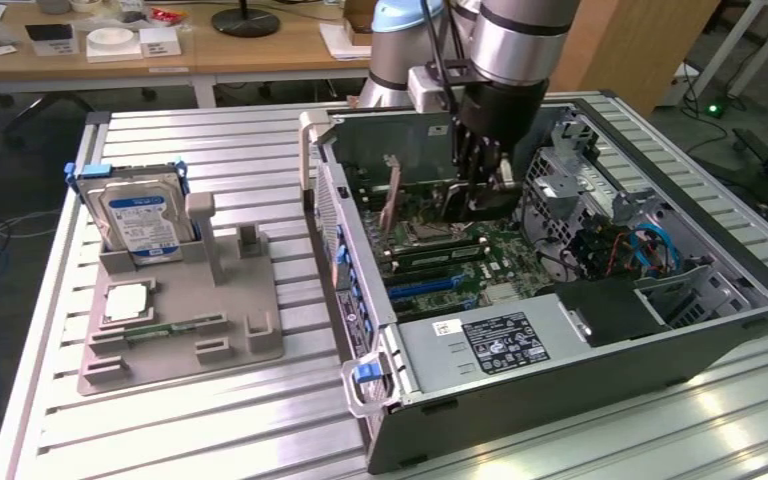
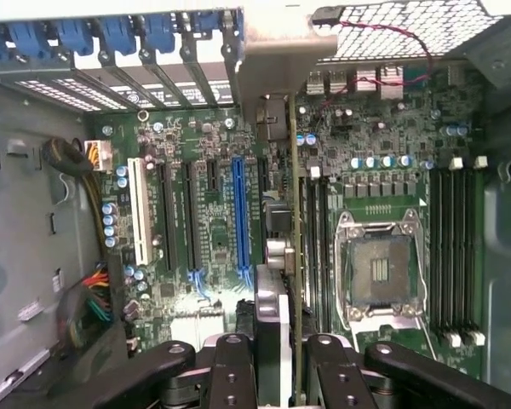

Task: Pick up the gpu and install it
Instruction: 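Insert the gpu into the slot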

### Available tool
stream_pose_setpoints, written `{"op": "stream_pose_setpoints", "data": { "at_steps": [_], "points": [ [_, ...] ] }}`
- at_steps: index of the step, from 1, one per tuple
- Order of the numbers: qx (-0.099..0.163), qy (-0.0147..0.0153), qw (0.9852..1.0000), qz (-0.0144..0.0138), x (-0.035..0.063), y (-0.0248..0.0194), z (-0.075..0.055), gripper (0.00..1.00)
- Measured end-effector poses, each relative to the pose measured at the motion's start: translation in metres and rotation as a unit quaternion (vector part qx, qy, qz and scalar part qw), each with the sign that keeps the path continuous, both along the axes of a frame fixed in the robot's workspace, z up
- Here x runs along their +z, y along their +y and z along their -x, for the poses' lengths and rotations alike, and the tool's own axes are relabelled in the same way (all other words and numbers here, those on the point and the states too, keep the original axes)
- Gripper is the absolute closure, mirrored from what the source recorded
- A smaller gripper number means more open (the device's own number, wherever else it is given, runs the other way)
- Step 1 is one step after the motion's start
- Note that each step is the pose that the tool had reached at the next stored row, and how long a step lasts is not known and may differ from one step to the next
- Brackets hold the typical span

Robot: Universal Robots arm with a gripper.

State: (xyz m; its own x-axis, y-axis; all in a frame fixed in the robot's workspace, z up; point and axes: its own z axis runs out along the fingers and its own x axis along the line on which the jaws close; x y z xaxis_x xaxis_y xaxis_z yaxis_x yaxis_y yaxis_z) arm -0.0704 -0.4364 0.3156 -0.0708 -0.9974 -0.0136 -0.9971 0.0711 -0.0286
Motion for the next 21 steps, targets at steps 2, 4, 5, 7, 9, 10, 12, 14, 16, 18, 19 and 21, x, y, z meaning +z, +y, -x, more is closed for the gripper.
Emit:
{"op": "stream_pose_setpoints", "data": {
  "at_steps": [2, 4, 5, 7, 9, 10, 12, 14, 16, 18, 19, 21],
  "points": [
    [0.002, -0.0009, 1.0, 0.0001, -0.0026, 0.0, 0.002, 0.72],
    [0.002, -0.0016, 1.0, 0.0001, -0.0059, 0.0, 0.005, 0.72],
    [0.002, -0.002, 1.0, 0.0, -0.0077, 0.0, 0.007, 0.72],
    [-0.003, -0.0023, 1.0, 0.0001, -0.0114, -0.0003, 0.008, 0.72],
    [-0.013, -0.0025, 0.9999, 0.0001, -0.015, -0.0007, 0.008, 0.72],
    [-0.017, -0.0025, 0.9999, 0.0001, -0.0166, -0.0014, 0.008, 0.72],
    [-0.018, -0.0025, 0.9998, 0.0002, -0.0189, -0.0041, 0.008, 0.72],
    [-0.018, -0.0025, 0.9998, 0.0001, -0.0203, -0.0087, 0.008, 0.72],
    [-0.013, -0.0027, 0.9999, -0.0001, -0.0223, -0.0104, 0.008, 0.72],
    [-0.007, -0.0026, 1.0, 0.0, -0.0257, -0.0106, 0.009, 0.72],
    [-0.003, -0.0026, 1.0, -0.0002, -0.0275, -0.0106, 0.01, 0.72],
    [0.005, -0.0026, 1.0, -0.0005, -0.0307, -0.0107, 0.011, 0.72]
  ]
}}
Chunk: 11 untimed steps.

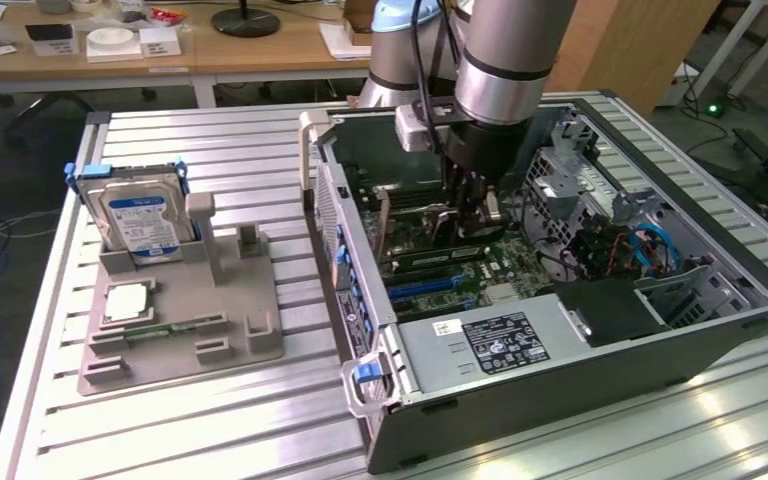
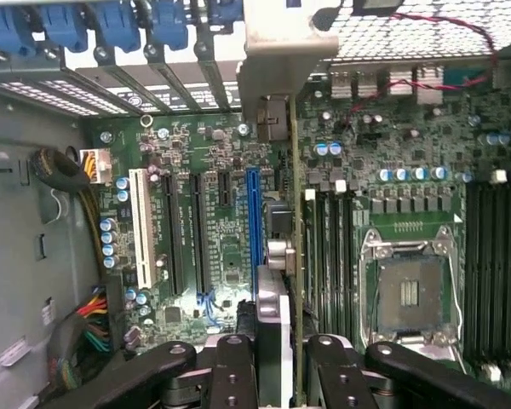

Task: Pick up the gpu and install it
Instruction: 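Insert the gpu into the slot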

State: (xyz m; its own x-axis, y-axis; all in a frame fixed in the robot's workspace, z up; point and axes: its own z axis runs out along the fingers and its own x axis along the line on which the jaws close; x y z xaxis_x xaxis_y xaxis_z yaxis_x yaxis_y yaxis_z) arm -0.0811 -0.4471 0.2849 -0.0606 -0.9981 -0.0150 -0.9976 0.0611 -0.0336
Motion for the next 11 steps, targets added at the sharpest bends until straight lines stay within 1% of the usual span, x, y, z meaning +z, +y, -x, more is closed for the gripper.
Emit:
{"op": "stream_pose_setpoints", "data": {
  "at_steps": [6, 8, 11],
  "points": [
    [0.003, 0.0, 1.0, -0.0001, -0.0061, -0.004, 0.0002, 0.72],
    [0.003, 0.0, 1.0, -0.0001, -0.0081, -0.0044, 0.0004, 0.72],
    [0.003, 0.0001, 1.0, 0.0, -0.0082, -0.0044, 0.0005, 0.72]
  ]
}}
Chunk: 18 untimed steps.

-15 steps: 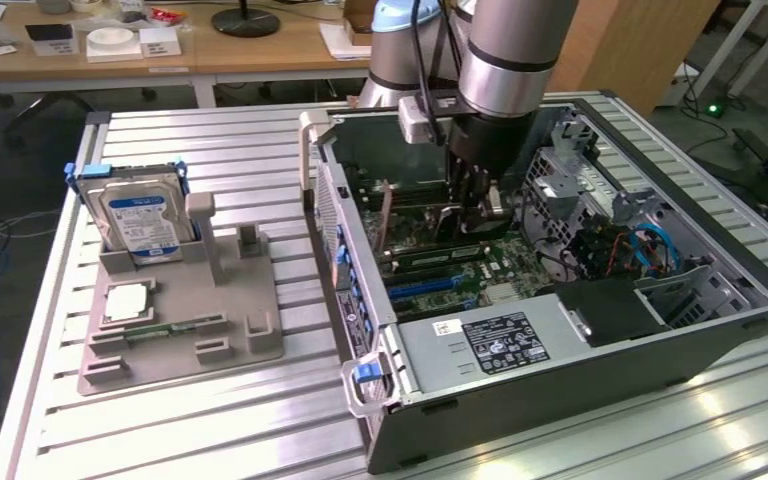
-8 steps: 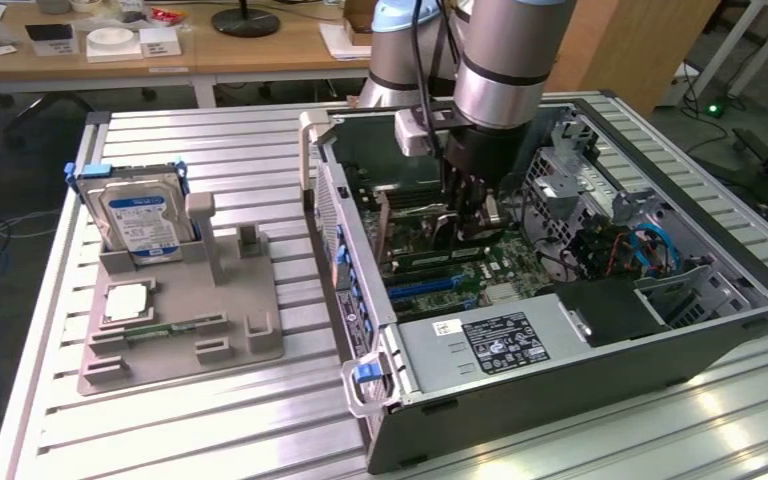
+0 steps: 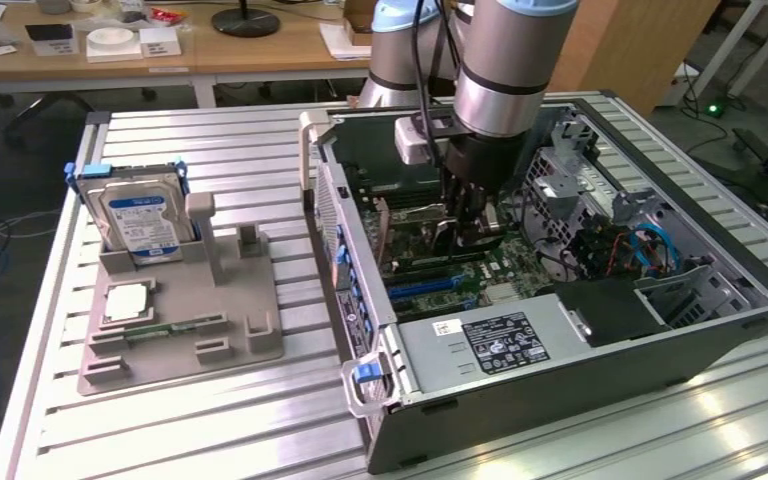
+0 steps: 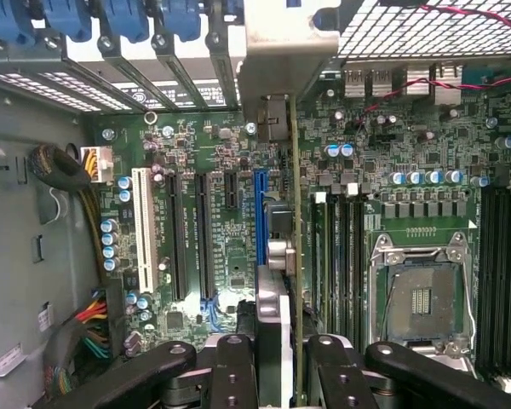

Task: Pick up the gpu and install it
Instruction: 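Insert the gpu into the slot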

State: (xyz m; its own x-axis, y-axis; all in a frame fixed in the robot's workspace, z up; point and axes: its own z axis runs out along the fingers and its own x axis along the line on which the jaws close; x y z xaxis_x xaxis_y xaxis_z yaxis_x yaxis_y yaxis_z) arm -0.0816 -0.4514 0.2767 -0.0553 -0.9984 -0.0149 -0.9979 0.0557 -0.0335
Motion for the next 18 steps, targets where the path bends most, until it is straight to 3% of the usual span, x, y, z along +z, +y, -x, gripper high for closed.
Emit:
{"op": "stream_pose_setpoints", "data": {
  "at_steps": [11, 18],
  "points": [
    [0.0, -0.0001, 1.0, -0.0001, -0.0019, 0.0, 0.001, 0.72],
    [0.0, -0.0002, 1.0, -0.0001, -0.0118, 0.0, 0.002, 0.72]
  ]
}}
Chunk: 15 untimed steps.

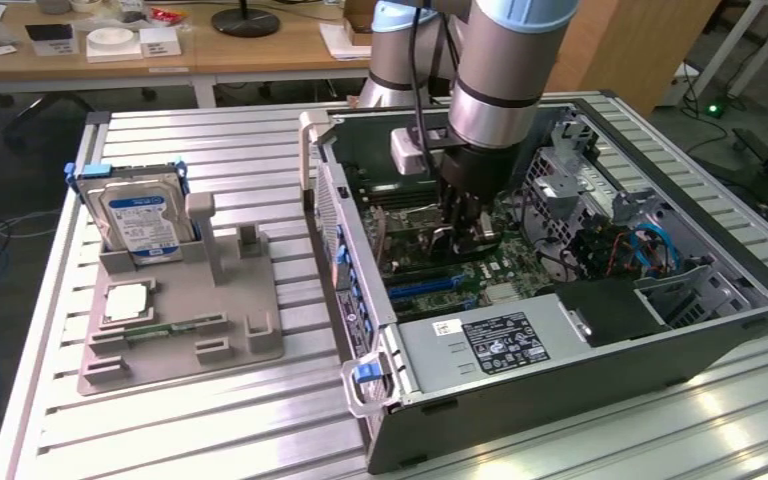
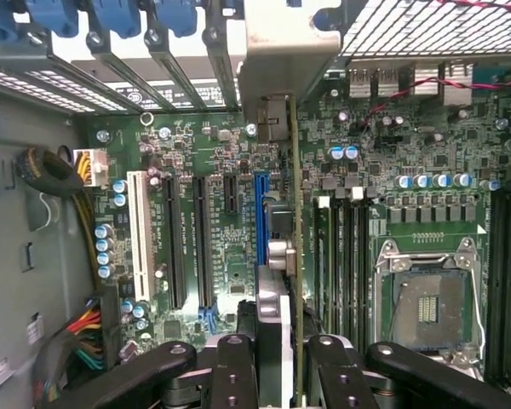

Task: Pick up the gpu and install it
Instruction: 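Insert the gpu into the slot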

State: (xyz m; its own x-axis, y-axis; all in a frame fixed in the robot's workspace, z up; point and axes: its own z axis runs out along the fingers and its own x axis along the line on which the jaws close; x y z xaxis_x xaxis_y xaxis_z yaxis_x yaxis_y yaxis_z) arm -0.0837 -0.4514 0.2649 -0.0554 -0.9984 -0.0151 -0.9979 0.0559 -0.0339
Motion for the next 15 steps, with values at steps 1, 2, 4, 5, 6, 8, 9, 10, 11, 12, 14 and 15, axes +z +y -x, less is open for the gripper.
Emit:
{"op": "stream_pose_setpoints", "data": {
  "at_steps": [1, 2, 4, 5, 6, 8, 9, 10, 11, 12, 14, 15],
  "points": [
    [0.0, -0.001, 1.0, -0.0001, -0.0015, 0.0001, 0.0003, 0.72],
    [0.0, -0.0024, 1.0, -0.0001, -0.0026, 0.0001, 0.0007, 0.72],
    [0.0, -0.0051, 1.0, 0.0, -0.0042, 0.0001, 0.0014, 0.72],
    [0.0, -0.0052, 1.0, 0.0001, -0.0046, 0.0001, 0.0022, 0.72],
    [0.0, -0.0052, 1.0, 0.0, -0.0051, 0.0001, 0.0028, 0.72],
    [0.0, -0.0052, 1.0, 0.0, -0.0065, 0.0001, 0.0034, 0.72],
    [0.0, -0.0052, 1.0, 0.0, -0.0071, -0.0001, 0.0034, 0.72],
    [0.0, -0.0052, 1.0, 0.0001, -0.0076, -0.0005, 0.0035, 0.72],
    [0.0, -0.0052, 1.0, 0.0, -0.0081, -0.001, 0.0035, 0.72],
    [0.0, -0.0052, 1.0, 0.0, -0.0086, -0.0013, 0.0035, 0.72],
    [0.0, -0.0052, 1.0, 0.0, -0.0097, -0.0015, 0.0036, 0.72],
    [0.0, -0.0052, 1.0, 0.0, -0.0102, -0.0015, 0.0038, 0.72]
  ]
}}
